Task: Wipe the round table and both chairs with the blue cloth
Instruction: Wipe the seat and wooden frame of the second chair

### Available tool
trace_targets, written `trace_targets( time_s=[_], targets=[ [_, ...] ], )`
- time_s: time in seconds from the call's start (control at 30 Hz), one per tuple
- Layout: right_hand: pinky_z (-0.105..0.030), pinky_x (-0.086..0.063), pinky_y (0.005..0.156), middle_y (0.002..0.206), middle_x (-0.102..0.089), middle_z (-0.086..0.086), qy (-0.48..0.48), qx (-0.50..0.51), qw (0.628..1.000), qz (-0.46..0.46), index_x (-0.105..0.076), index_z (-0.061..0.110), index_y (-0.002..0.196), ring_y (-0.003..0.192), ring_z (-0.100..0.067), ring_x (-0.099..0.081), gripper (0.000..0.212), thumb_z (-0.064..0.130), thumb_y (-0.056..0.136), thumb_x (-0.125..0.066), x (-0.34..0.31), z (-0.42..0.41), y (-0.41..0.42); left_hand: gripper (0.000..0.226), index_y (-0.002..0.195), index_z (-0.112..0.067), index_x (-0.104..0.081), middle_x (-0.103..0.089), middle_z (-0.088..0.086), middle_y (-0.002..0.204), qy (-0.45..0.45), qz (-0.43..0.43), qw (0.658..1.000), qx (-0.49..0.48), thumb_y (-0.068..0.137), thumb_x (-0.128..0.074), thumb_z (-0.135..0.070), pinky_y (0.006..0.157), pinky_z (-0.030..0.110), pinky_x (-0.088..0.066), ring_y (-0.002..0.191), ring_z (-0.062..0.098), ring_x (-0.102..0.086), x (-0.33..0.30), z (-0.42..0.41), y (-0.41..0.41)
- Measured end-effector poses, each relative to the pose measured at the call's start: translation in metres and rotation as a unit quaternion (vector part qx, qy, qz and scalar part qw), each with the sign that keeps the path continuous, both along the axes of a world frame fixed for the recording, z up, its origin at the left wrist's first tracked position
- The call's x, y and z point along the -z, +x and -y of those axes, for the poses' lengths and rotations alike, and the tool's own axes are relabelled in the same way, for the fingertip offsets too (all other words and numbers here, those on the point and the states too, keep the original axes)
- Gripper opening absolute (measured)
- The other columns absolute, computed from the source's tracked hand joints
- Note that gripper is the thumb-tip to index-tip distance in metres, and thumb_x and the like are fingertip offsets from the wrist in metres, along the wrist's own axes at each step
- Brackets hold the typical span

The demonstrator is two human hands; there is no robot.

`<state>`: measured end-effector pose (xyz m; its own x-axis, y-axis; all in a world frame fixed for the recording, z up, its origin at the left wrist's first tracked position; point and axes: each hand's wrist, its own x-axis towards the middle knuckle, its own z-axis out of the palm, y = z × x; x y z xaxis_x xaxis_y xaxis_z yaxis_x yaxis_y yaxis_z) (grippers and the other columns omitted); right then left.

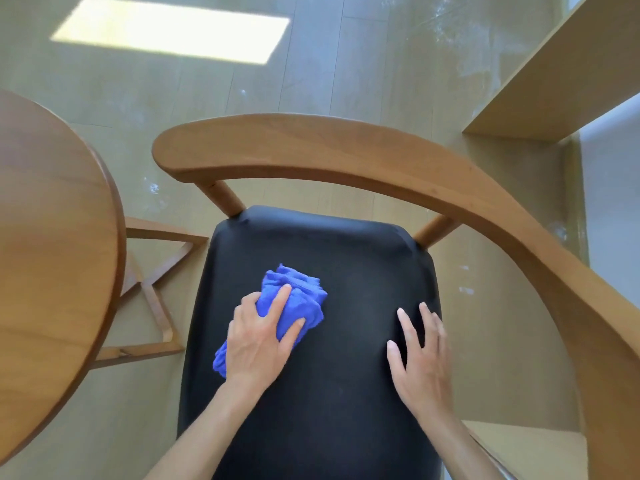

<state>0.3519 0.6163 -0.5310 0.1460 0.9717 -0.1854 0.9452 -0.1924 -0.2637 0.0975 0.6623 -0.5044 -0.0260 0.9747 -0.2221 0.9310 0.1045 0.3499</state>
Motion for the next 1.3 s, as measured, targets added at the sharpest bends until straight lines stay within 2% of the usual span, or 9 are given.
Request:
trace_targets(
  time_s=[0.1,0.23,0.37,0.57,0.7,0.83,0.93,1.07,1.3],
  targets=[
    [-0.054,-0.039,0.106,0.149,-0.037,-0.016,0.003,0.015,1.0,0.007,-0.054,0.013,0.135,0.136,-0.037,-0.034,0.055,0.037,0.089,-0.035,0.004,0.002,-0.007,0.06,0.134,-0.028,-0.045,-0.046,0.015,0.122,0.018,-0.002,0.995,-0.097,0.081,-0.045,-0.055,0.078,0.046,-0.047,0.099,0.035,-0.053,-0.003,-0.005,-0.004],
    [-0.056,-0.033,0.109,0.153,-0.03,-0.017,0.0,0.013,1.0,0.021,-0.044,0.015,0.142,0.14,-0.038,-0.029,0.056,0.038,0.091,-0.035,0.011,0.008,-0.011,0.072,0.14,-0.025,-0.042,-0.033,0.026,0.143,0.05,-0.107,0.993,0.025,0.078,-0.048,-0.06,0.083,0.051,-0.041,0.116,0.041,-0.043,0.0,0.016,-0.004],
    [-0.056,-0.03,0.11,0.155,-0.029,-0.017,0.0,0.021,0.999,0.031,-0.034,0.019,0.144,0.141,-0.038,-0.027,0.056,0.038,0.091,-0.033,0.018,0.009,-0.014,0.069,0.139,-0.025,-0.041,-0.04,0.025,0.134,0.029,-0.118,0.993,0.008,0.079,-0.044,-0.061,0.066,0.046,-0.045,0.1,0.04,-0.047,0.006,0.008,-0.003],
    [-0.055,-0.021,0.114,0.156,-0.025,-0.018,-0.001,0.016,0.999,0.049,-0.033,0.017,0.146,0.143,-0.04,-0.025,0.059,0.038,0.091,-0.034,0.023,0.01,-0.017,0.05,0.132,-0.024,-0.051,-0.043,0.018,0.124,0.081,-0.017,0.996,-0.018,0.084,-0.057,-0.036,0.061,0.045,-0.054,0.1,0.038,-0.054,0.007,-0.009,0.005],
    [-0.055,-0.02,0.115,0.157,-0.022,-0.018,0.002,0.012,0.999,0.051,-0.032,0.017,0.148,0.144,-0.039,-0.022,0.061,0.037,0.091,-0.037,0.025,0.011,-0.017,0.056,0.132,-0.029,-0.047,-0.044,0.018,0.126,0.083,0.02,0.995,-0.05,0.082,-0.07,-0.026,0.061,0.046,-0.054,0.098,0.04,-0.055,0.009,-0.041,0.051],
    [-0.055,-0.021,0.114,0.158,-0.022,-0.017,-0.002,0.015,0.999,0.052,-0.031,0.017,0.149,0.145,-0.037,-0.02,0.062,0.037,0.09,-0.037,0.026,0.011,-0.017,0.049,0.133,-0.029,-0.044,-0.048,0.021,0.125,0.063,0.017,0.997,0.043,0.086,-0.049,-0.04,0.058,0.04,-0.051,0.084,0.037,-0.054,0.012,-0.084,0.121],
    [-0.054,-0.02,0.114,0.158,-0.019,-0.016,-0.017,0.018,0.998,0.059,-0.025,0.019,0.149,0.146,-0.036,-0.018,0.061,0.04,0.092,-0.032,0.026,0.008,-0.017,0.055,0.129,-0.028,-0.042,-0.052,0.02,0.124,0.069,-0.008,0.99,0.123,0.078,-0.061,-0.042,0.054,0.034,-0.043,0.075,0.032,-0.052,0.018,-0.098,0.163],
    [-0.051,-0.016,0.116,0.158,-0.021,-0.016,-0.012,0.017,0.998,0.065,-0.028,0.018,0.148,0.146,-0.035,-0.016,0.059,0.039,0.093,-0.032,0.026,0.008,-0.015,0.07,0.129,-0.03,-0.046,-0.051,0.02,0.127,0.042,-0.057,0.985,0.159,0.066,-0.07,-0.049,0.056,0.034,-0.037,0.076,0.03,-0.05,0.02,-0.095,0.171],
    [-0.052,-0.018,0.116,0.158,-0.022,-0.015,0.001,0.022,0.998,0.053,-0.034,0.018,0.148,0.147,-0.034,-0.017,0.061,0.038,0.091,-0.036,0.025,0.008,-0.017,0.059,0.114,-0.028,-0.062,-0.058,0.02,0.105,0.052,-0.048,0.981,0.183,0.057,-0.077,-0.026,0.045,0.027,-0.029,0.056,0.027,-0.047,0.015,-0.103,0.137]
  ],
)
